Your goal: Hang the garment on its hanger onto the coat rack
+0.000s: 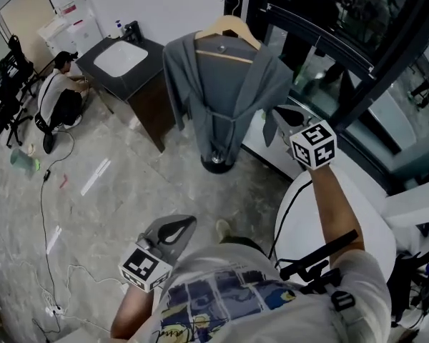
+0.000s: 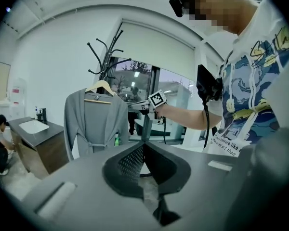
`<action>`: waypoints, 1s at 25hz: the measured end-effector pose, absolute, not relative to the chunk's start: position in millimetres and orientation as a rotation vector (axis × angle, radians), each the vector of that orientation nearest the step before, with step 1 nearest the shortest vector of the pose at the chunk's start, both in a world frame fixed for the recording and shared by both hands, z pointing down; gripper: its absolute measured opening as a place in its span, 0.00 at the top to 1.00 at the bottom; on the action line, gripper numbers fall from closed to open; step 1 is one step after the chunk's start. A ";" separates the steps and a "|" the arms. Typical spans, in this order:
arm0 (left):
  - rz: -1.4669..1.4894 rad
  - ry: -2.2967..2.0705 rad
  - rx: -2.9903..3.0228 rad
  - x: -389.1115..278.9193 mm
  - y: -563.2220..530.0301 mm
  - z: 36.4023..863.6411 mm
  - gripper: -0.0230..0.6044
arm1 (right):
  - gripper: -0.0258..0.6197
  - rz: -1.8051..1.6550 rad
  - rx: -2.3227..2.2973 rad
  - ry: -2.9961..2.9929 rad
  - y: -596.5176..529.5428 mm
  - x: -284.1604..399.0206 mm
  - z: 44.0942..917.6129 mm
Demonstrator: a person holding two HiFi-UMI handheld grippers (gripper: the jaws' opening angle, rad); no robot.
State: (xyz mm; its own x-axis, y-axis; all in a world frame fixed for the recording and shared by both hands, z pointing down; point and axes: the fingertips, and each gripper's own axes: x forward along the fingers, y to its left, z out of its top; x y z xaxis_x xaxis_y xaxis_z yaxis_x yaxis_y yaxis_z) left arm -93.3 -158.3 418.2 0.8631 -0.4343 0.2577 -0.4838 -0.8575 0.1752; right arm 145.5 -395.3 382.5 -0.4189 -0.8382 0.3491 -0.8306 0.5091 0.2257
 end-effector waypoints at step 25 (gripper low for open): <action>0.343 -0.480 2.844 -114.2 -43.4 440.7 0.96 | 0.96 0.219 1.165 -2.463 -108.8 -16.3 456.1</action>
State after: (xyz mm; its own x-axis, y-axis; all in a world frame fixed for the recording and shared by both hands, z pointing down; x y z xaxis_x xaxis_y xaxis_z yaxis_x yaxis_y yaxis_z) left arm -114.2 -43.4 440.7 0.9185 -0.2916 0.2669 -0.3470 -0.9182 0.1910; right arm -16.3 -108.8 456.1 -0.5696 -0.7045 0.4234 -0.7683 0.6394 0.0304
